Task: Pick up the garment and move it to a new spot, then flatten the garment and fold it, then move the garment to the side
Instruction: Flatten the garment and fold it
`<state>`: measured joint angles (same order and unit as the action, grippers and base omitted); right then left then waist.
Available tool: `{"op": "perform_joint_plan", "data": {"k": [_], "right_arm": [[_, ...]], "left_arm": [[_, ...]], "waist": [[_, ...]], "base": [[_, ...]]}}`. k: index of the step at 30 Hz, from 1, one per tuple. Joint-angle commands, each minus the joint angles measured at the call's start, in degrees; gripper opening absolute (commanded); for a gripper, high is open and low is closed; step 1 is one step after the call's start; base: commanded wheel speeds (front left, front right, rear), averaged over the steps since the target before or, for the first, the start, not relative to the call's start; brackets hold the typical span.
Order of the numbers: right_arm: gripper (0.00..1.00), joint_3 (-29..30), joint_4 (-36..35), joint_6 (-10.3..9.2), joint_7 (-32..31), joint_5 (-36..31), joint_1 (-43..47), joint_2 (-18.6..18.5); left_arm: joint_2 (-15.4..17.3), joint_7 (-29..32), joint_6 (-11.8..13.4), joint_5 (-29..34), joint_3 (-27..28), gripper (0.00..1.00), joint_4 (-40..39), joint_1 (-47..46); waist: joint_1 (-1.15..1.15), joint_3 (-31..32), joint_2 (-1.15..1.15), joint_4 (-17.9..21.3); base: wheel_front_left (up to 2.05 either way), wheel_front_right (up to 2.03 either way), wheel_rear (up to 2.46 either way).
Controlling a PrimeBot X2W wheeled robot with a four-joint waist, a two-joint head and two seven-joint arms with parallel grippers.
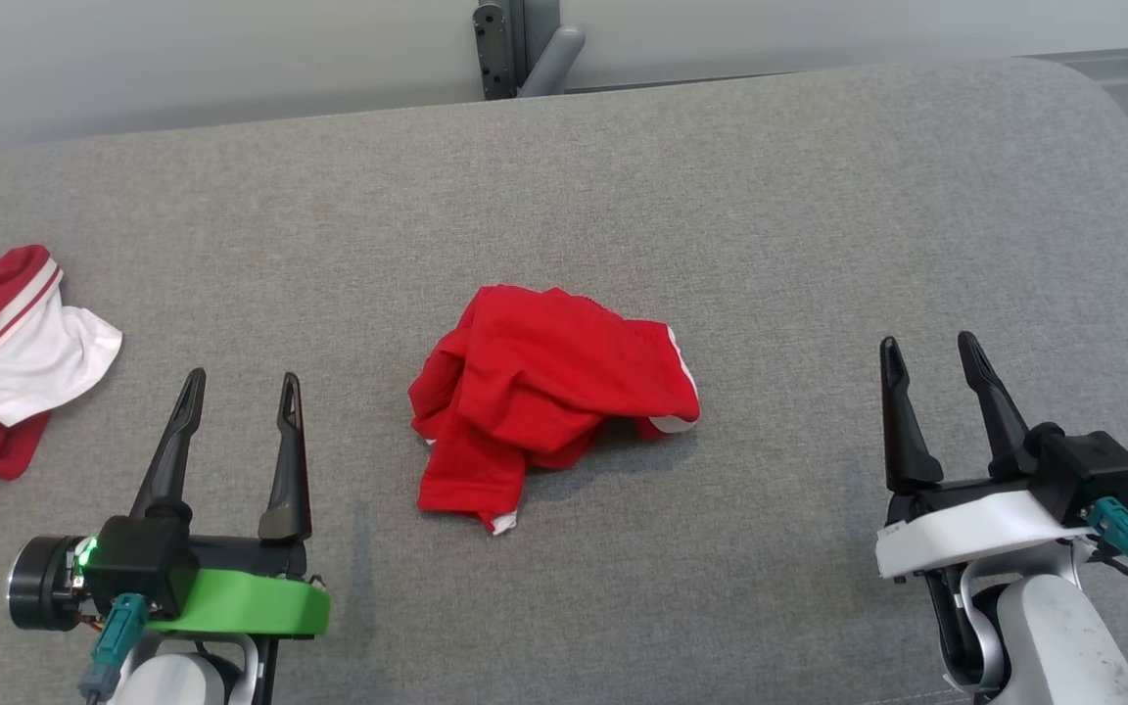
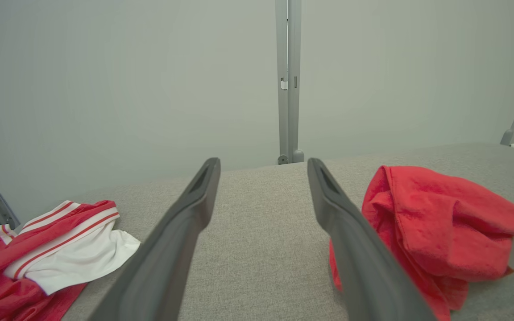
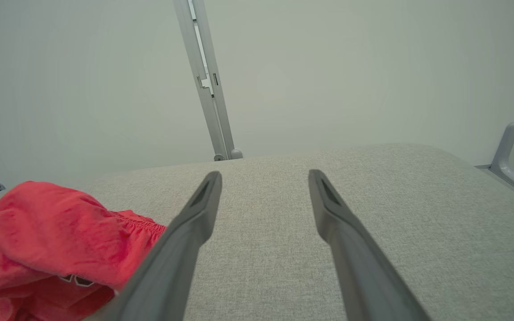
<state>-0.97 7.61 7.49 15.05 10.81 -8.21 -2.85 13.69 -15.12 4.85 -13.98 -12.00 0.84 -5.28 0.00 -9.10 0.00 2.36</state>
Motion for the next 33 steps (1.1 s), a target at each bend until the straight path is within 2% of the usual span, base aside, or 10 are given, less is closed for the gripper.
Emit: {"op": "perform_joint_plan", "data": {"k": [1, 9, 11, 14, 17, 21, 26, 27, 29, 33], "right_arm": [[1.00, 0.1, 0.0, 0.00, 0.2, -0.1, 0.7, -0.1], [1.00, 0.7, -0.3, 0.00, 0.2, -0.5, 0.6, -0.1], [1.00, 0.6, -0.3, 0.00, 0.2, -0.5, 0.5, -0.1], [1.00, 0.0, -0.3, 0.00, 0.2, -0.4, -0.2, -0.1], [1.00, -0.2, -0.2, 0.00, 0.2, 0.1, -0.5, -0.1], [1.00, -0.8, -0.1, 0.00, 0.2, 0.6, -1.3, -0.1], [1.00, -0.9, -0.3, 0.00, 0.2, 0.9, -1.7, -0.1], [1.00, -1.0, -0.2, 0.00, 0.2, 1.0, -1.9, -0.1], [1.00, -1.0, -0.3, 0.00, 0.2, 1.2, -2.0, -0.1], [1.00, -0.9, -0.3, 0.00, 0.2, 1.4, -2.1, -0.1]], "left_arm": [[-0.1, 0.0, -0.3, 0.0, 0.2, 1.00, 0.2, 0.4], [-1.3, 0.0, -1.9, 1.1, -1.6, 1.00, 0.2, -1.9], [-2.0, 1.0, -3.7, 1.3, -4.1, 1.00, 0.7, -3.3], [-3.5, 5.5, -8.1, 1.8, -10.5, 1.00, 2.1, -6.3], [-4.2, 9.4, -10.5, 2.0, -15.9, 1.00, 4.3, -8.3], [-3.6, 13.0, -11.9, 2.0, -22.5, 1.00, 8.0, -11.8], [-1.5, 14.9, -12.3, 5.0, -26.7, 1.00, 13.4, -17.0], [-1.2, 14.9, -12.3, 5.6, -27.1, 0.87, 14.4, -17.9], [-0.7, 14.8, -12.2, 6.1, -27.7, 0.00, 16.0, -19.6], [0.0, 14.8, -12.3, 5.4, -28.7, 0.00, 17.0, -21.9]], "waist": [[0.00, 0.0, 0.00, 0.0], [0.00, -0.4, 0.00, -0.8], [0.00, -0.9, 0.00, -1.0], [0.00, -1.7, 0.00, -0.8], [0.00, -2.4, 0.00, -0.6], [0.00, -3.4, 0.00, 0.1], [0.00, -4.7, 0.00, 1.0], [0.00, -4.9, 0.00, 1.1], [0.00, -5.3, 0.00, 1.5], [0.00, -5.9, 0.00, 1.7]], "base": [[0.00, 0.00, 0.00], [0.00, 0.00, 0.00], [0.00, 0.00, 0.00], [0.00, 0.00, 0.00], [0.00, 0.00, 0.00], [0.00, 0.00, 0.00], [0.00, 0.00, 0.00], [0.00, 0.00, 0.00], [0.00, 0.00, 0.00], [0.00, 0.00, 0.00]]}}
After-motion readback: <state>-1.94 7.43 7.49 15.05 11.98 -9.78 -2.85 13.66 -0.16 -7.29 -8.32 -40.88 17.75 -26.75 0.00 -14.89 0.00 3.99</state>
